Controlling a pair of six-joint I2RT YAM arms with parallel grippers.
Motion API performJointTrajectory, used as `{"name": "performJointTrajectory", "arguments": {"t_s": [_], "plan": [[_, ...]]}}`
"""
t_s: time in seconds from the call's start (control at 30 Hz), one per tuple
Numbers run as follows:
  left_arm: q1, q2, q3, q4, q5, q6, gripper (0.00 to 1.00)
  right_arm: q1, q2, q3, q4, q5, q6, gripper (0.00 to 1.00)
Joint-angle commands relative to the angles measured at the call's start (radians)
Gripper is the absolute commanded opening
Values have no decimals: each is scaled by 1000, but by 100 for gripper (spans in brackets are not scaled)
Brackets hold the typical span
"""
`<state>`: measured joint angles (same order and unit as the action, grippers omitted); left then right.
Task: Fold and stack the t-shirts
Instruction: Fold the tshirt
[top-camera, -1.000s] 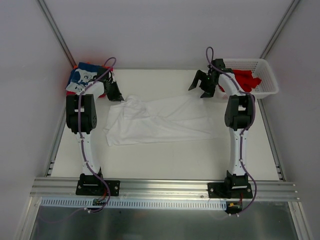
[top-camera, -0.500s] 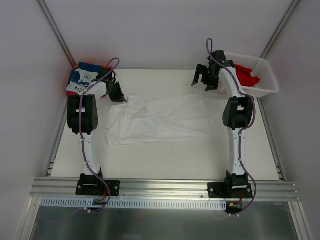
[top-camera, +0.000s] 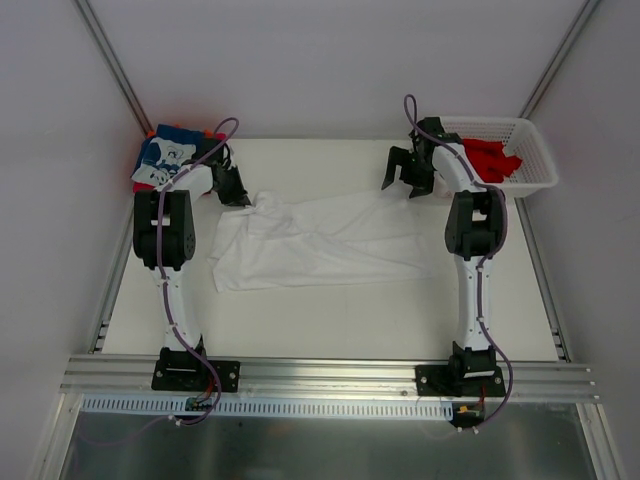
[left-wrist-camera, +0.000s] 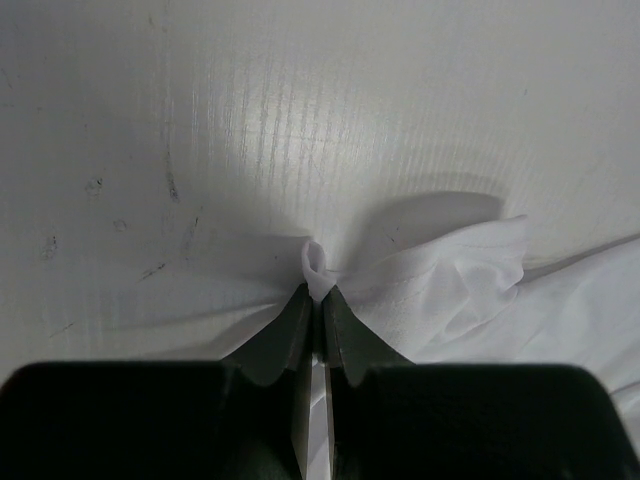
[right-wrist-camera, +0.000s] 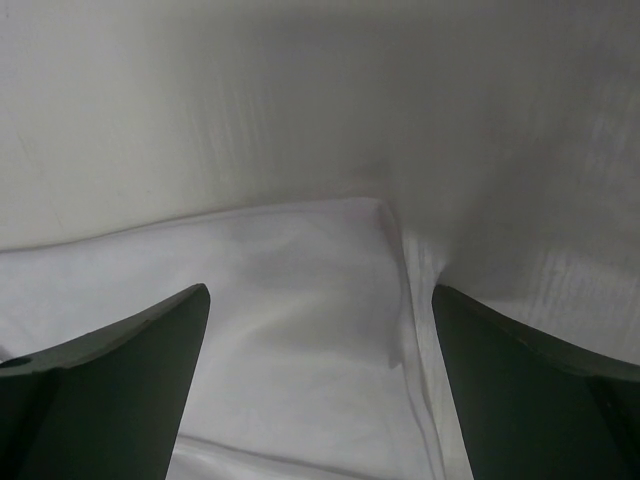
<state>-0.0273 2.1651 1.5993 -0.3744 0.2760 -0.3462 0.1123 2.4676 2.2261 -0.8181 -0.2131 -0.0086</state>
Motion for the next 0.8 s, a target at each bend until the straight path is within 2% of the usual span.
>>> {"name": "performJointTrajectory", "arguments": {"t_s": [0.0,0.1,0.2,0.3,0.4,0.53,0.63,0.7,0.77], "plan": [[-11,-85,-15,-14,-17,30,0,-94,-10,-5,-9,161,53,100],[-16,-90,-16,-14,-17,29,0,-92,-28,-51,37,98,74,98],[-22,-88,-10,-12,-21,29,0,-91,-33,-80,59,58,90,88],[-26,-83,-12,-12,-20,27,0,-88,-29,-85,62,40,93,71],[-29,-88,-22,-12,-21,27,0,-85,-29,-88,62,38,91,67],[-29,-94,-35,-8,-23,26,0,-86,-33,-98,63,34,94,56],[-29,-97,-38,-9,-24,26,0,-88,-42,-111,66,34,93,43],[-29,-100,-38,-9,-23,26,0,-88,-47,-120,68,34,93,42],[-29,-100,-38,-9,-23,24,0,-88,-47,-120,68,34,90,33]]}}
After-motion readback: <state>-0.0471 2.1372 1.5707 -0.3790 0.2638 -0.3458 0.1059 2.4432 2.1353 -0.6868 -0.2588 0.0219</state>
